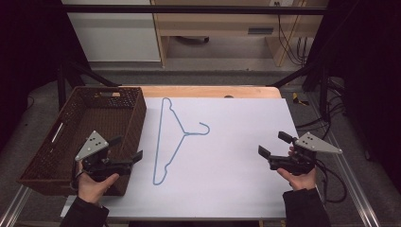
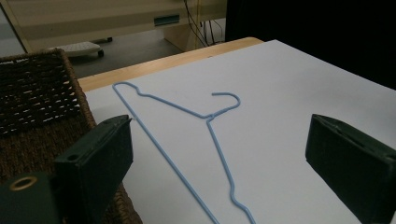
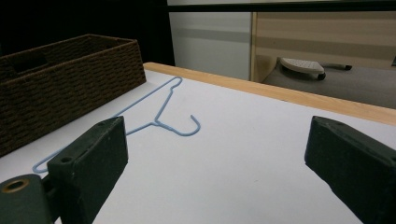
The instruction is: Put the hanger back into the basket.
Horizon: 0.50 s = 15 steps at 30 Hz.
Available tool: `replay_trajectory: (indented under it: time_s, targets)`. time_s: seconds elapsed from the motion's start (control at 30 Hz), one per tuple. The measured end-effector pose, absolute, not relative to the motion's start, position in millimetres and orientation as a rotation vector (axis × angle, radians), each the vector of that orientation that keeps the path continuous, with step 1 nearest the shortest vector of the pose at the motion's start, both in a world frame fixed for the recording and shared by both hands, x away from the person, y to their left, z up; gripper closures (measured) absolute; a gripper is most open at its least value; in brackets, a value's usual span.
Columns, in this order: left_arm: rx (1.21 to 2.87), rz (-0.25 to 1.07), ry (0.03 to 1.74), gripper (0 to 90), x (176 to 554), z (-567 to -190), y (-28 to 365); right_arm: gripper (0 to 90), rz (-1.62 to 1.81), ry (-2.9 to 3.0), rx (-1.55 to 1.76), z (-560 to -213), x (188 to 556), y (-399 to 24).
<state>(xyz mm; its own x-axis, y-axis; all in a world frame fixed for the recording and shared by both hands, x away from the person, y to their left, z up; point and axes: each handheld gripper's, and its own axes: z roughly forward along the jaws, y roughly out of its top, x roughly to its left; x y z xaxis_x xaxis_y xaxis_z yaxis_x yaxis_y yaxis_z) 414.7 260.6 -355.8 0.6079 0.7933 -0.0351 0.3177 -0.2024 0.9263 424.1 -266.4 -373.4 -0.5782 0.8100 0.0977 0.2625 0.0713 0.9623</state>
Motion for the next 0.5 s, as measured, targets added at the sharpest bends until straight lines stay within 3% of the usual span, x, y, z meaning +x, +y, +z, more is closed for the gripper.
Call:
replay_trajectory:
  time_s: [0.5]
  targets:
    - [1.802,0.566,0.894,8.2,413.2,-348.4,248.7,5.8,1.509,1.914,1.053,-374.3,424.2,-259.7]
